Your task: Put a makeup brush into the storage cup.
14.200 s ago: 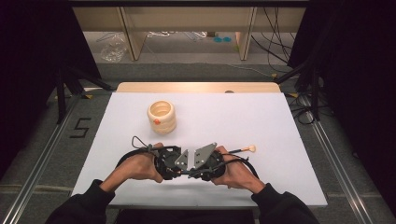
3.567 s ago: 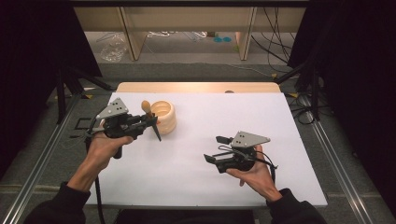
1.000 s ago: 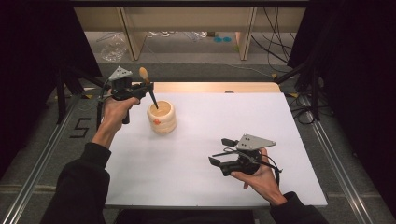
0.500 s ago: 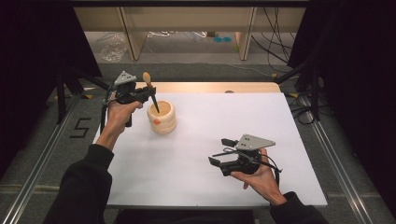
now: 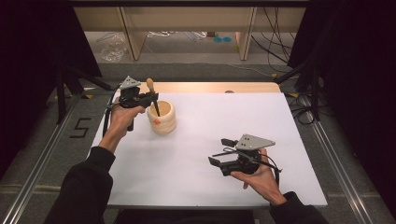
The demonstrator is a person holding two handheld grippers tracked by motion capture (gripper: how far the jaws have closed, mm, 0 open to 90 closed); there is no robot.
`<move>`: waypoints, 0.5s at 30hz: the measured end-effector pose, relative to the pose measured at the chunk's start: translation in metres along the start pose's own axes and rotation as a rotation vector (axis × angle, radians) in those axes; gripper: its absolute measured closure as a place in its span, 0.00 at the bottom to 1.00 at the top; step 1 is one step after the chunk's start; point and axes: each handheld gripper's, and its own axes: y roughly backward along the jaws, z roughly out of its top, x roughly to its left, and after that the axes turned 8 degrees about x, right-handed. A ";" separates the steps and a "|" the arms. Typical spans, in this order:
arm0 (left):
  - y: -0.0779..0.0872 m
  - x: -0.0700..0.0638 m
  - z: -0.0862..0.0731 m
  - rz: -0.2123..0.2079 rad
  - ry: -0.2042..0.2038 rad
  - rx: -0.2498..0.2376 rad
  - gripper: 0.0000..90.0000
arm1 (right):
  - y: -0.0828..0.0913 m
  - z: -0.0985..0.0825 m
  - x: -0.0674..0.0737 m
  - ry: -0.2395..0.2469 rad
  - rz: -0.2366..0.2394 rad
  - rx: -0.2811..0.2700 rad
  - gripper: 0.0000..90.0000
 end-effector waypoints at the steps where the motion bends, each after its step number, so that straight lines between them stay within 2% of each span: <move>1: 0.000 0.000 0.000 -0.001 0.002 0.000 0.86 | 0.001 0.000 0.000 0.001 -0.005 0.016 0.22; 2: -0.001 0.001 -0.001 -0.003 0.002 0.003 0.86 | 0.000 0.000 0.000 0.003 -0.002 0.001 0.22; 7: 0.000 0.000 -0.003 0.007 -0.003 0.017 0.85 | 0.001 0.000 0.000 0.000 -0.003 0.013 0.22; 9: 0.000 0.000 -0.002 -0.003 0.005 0.019 0.78 | 0.001 0.000 0.000 0.001 -0.001 0.016 0.22; 11: 0.002 -0.001 -0.002 0.015 0.005 0.013 0.70 | 0.001 0.000 0.000 -0.001 -0.003 0.006 0.22; 13: 0.004 -0.001 -0.001 0.054 -0.009 -0.007 0.61 | 0.001 0.000 0.000 -0.004 0.001 0.005 0.22; 15: 0.006 0.000 0.000 0.048 0.015 -0.011 0.52 | 0.001 0.000 0.000 -0.003 0.001 0.004 0.22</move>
